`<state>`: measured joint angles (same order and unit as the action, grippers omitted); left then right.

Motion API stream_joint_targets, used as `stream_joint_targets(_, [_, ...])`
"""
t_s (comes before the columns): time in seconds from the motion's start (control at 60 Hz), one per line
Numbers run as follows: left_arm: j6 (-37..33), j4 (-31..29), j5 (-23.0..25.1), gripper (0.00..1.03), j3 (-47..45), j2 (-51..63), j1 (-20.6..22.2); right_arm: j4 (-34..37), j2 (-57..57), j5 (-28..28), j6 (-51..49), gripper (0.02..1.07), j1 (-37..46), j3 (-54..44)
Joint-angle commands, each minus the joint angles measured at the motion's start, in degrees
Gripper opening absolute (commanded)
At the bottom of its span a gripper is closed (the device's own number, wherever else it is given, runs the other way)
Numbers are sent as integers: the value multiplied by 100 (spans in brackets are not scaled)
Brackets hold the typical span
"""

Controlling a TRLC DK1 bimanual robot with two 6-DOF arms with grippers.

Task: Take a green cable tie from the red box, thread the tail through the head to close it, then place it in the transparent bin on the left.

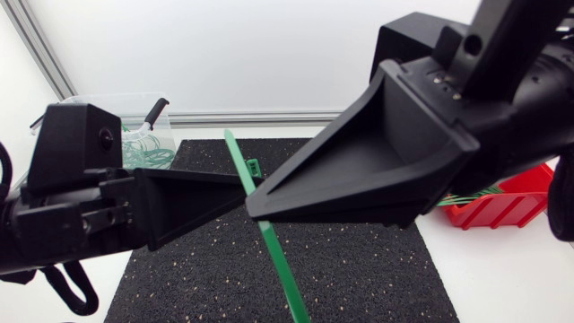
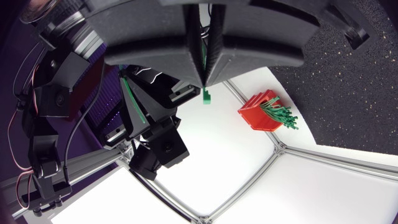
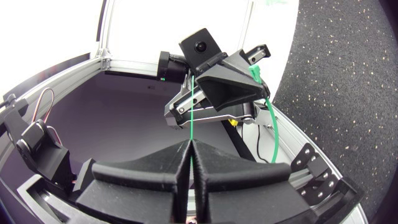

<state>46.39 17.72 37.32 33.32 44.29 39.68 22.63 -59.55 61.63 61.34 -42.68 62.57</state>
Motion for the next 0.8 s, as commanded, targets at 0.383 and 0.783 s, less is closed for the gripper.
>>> stream_joint_targets(0.383, [-675,145,-550,4,25,159,110,611,-408,43,194,8,400,107])
stream_joint_targets(0.783, [-992,171,-779,4,43,141,119,620,-338,43,194,8,532,-43])
